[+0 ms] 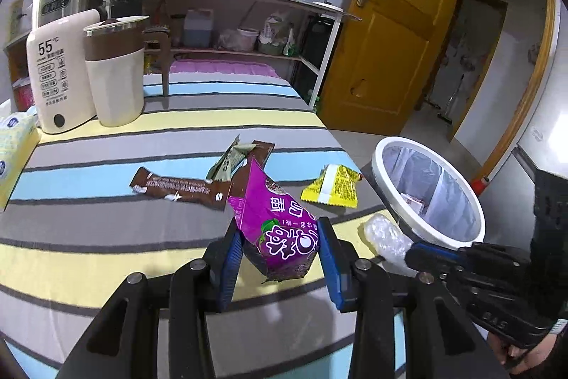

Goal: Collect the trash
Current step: 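Carry the plastic bag and purple snack bag over the bin and release both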

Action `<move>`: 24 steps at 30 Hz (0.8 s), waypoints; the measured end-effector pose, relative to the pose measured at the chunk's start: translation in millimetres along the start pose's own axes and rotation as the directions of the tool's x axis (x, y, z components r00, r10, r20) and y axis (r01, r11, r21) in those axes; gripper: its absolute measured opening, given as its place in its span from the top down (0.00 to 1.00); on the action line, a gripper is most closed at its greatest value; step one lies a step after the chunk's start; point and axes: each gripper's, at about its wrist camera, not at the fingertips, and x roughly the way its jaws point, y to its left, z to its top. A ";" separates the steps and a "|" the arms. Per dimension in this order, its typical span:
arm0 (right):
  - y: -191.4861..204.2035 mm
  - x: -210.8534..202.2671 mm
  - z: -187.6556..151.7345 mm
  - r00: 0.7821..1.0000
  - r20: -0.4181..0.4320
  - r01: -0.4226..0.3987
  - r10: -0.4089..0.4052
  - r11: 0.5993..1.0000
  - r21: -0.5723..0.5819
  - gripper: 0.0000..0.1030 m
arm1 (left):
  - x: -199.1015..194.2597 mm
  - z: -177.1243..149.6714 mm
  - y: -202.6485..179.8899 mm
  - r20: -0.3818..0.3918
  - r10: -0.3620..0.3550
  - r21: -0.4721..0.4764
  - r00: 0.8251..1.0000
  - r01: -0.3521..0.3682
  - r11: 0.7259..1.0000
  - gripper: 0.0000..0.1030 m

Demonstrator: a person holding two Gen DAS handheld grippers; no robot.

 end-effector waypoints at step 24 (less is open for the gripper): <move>-9.4 16.8 -1.6 0.999 -0.032 -0.018 0.017 0.999 -0.031 0.69 | -3.1 -9.8 -5.5 -0.029 -0.008 0.002 1.000 0.008 1.000 0.60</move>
